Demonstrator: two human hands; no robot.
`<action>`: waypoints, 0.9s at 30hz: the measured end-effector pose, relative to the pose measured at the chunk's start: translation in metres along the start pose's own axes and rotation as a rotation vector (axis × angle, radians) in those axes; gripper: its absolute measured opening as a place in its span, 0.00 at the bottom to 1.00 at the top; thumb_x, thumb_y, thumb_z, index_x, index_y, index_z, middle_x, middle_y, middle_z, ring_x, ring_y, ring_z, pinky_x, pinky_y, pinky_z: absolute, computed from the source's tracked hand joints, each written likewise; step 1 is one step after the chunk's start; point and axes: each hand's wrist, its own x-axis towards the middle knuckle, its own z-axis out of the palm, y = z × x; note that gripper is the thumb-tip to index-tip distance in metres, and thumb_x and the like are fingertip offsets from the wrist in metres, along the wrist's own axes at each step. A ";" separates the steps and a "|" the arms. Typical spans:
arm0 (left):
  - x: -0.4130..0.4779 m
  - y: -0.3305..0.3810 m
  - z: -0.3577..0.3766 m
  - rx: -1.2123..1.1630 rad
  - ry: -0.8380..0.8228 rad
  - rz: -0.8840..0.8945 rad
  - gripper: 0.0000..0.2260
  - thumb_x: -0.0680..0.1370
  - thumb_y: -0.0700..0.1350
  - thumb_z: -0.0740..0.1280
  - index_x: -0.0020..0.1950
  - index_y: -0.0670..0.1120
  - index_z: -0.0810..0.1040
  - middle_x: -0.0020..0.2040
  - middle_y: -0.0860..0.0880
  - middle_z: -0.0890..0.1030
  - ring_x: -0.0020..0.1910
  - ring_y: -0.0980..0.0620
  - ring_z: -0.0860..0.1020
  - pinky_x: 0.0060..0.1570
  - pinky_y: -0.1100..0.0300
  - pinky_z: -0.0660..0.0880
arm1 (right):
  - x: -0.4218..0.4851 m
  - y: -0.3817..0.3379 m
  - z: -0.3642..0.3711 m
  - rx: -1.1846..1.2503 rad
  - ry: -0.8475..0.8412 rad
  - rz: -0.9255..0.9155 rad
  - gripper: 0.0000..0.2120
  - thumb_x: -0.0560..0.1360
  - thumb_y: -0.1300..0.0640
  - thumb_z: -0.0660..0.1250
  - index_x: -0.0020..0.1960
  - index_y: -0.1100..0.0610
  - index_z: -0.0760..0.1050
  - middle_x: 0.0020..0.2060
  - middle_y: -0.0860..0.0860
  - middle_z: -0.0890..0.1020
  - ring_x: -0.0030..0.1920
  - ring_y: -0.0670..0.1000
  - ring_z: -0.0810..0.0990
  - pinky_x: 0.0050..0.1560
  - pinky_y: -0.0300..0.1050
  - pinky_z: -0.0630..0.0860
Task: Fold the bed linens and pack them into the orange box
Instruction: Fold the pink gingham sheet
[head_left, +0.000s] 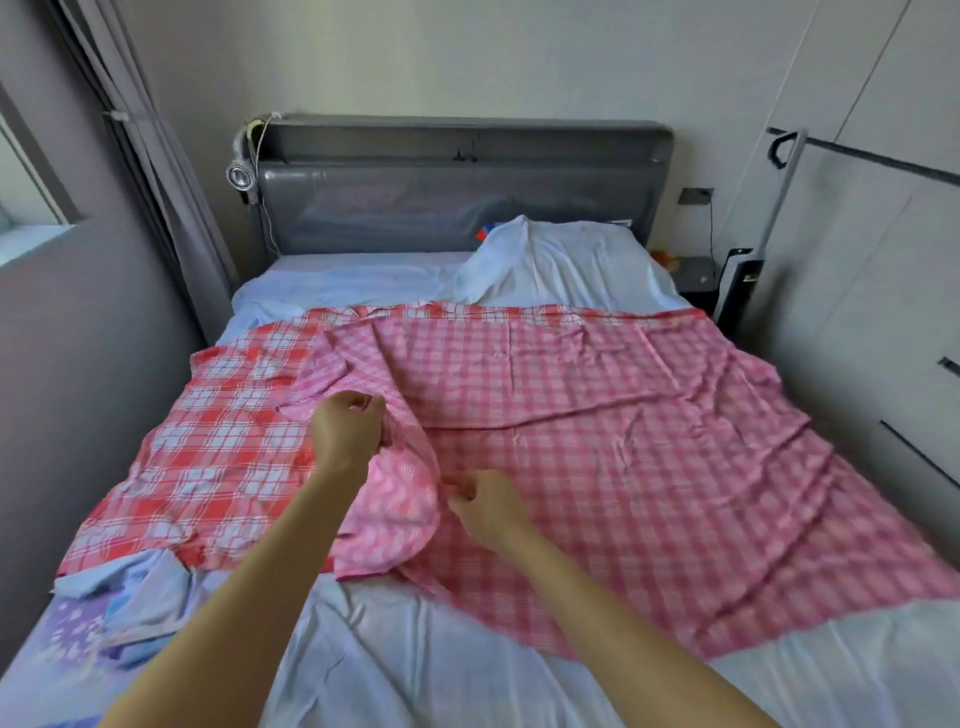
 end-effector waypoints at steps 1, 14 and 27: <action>-0.011 0.007 0.016 0.005 0.016 0.001 0.11 0.74 0.35 0.65 0.31 0.39 0.75 0.20 0.49 0.73 0.27 0.46 0.73 0.33 0.54 0.75 | -0.007 0.015 -0.021 -0.019 -0.035 0.032 0.13 0.75 0.60 0.63 0.57 0.56 0.81 0.52 0.50 0.84 0.52 0.48 0.81 0.52 0.40 0.75; -0.036 0.004 0.125 0.243 0.060 0.005 0.10 0.75 0.38 0.64 0.35 0.41 0.80 0.33 0.39 0.79 0.37 0.43 0.79 0.39 0.52 0.78 | -0.080 0.172 -0.197 0.093 0.149 0.320 0.08 0.79 0.60 0.62 0.48 0.56 0.80 0.37 0.50 0.84 0.38 0.48 0.83 0.43 0.41 0.80; -0.072 0.027 0.301 0.526 0.045 0.318 0.10 0.76 0.35 0.57 0.35 0.38 0.71 0.32 0.37 0.70 0.33 0.42 0.68 0.35 0.52 0.63 | -0.141 0.355 -0.312 0.310 0.385 0.628 0.07 0.78 0.62 0.63 0.43 0.59 0.79 0.35 0.54 0.82 0.33 0.47 0.79 0.32 0.34 0.74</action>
